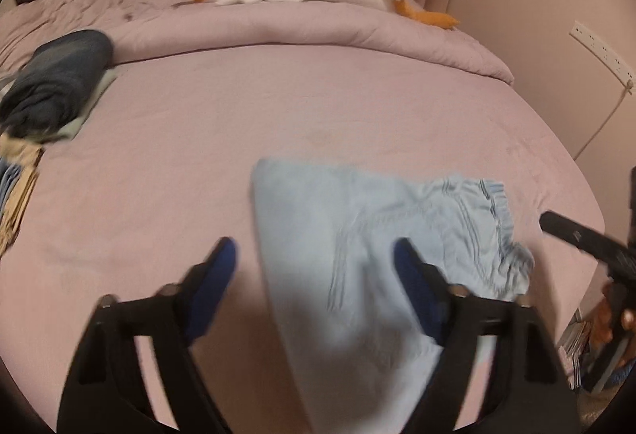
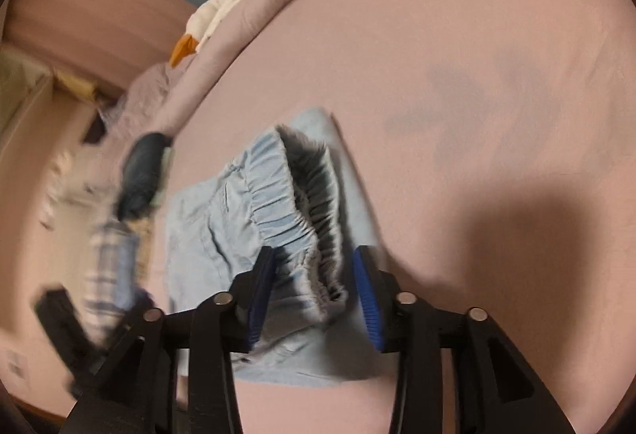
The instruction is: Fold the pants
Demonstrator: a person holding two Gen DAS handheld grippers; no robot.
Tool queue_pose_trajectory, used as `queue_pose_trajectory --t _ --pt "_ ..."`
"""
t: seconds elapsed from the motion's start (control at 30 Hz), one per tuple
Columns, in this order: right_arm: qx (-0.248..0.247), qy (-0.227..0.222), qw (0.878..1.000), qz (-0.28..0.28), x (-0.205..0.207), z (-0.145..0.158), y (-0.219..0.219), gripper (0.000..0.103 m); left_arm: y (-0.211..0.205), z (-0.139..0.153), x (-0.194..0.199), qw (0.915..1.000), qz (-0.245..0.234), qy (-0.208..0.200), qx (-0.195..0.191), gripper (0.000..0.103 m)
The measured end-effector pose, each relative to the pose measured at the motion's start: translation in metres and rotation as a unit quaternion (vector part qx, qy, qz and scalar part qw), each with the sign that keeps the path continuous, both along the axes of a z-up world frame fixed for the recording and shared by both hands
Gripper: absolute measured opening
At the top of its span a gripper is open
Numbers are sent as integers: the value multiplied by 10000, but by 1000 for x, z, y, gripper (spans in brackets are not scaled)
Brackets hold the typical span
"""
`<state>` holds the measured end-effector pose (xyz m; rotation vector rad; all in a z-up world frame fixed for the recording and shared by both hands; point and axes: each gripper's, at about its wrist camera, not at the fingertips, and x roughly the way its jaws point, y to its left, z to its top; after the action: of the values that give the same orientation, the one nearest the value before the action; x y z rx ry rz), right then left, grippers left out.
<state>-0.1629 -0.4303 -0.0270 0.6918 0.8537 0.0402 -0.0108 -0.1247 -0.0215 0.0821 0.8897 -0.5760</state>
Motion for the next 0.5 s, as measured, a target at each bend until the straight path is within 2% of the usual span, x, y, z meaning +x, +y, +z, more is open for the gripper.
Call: queue_pose_trajectory --t 0.07,0.1,0.17,0.23,0.3,0.37,0.43,0.5 --pt "-635 -385 9972 -15 -8 24 6 41 -13 -5 13 9999 -85 85 50 62" --pt "-804 -602 9949 114 -10 34 11 41 -17 -8 17 9998 -114 132 53 52" --pt "-883 -874 9905 590 -8 44 27 41 -24 -16 25 9996 -129 223 118 36" --pt "-1000 -928 9849 1065 0 45 50 39 -28 -30 34 9990 -78 345 256 26" --pt "-1205 -846 9782 1466 9 39 73 30 -28 -46 45 9977 31 567 381 26" --pt "-1421 -686 9723 1723 12 29 85 25 -25 -57 54 9968 82 763 231 28" --pt "-1552 -431 9680 1927 11 15 93 24 -25 -56 57 9969 126 756 164 28" --pt "-1632 -143 9651 2045 9 -4 95 19 -28 -54 59 9970 164 734 178 28"
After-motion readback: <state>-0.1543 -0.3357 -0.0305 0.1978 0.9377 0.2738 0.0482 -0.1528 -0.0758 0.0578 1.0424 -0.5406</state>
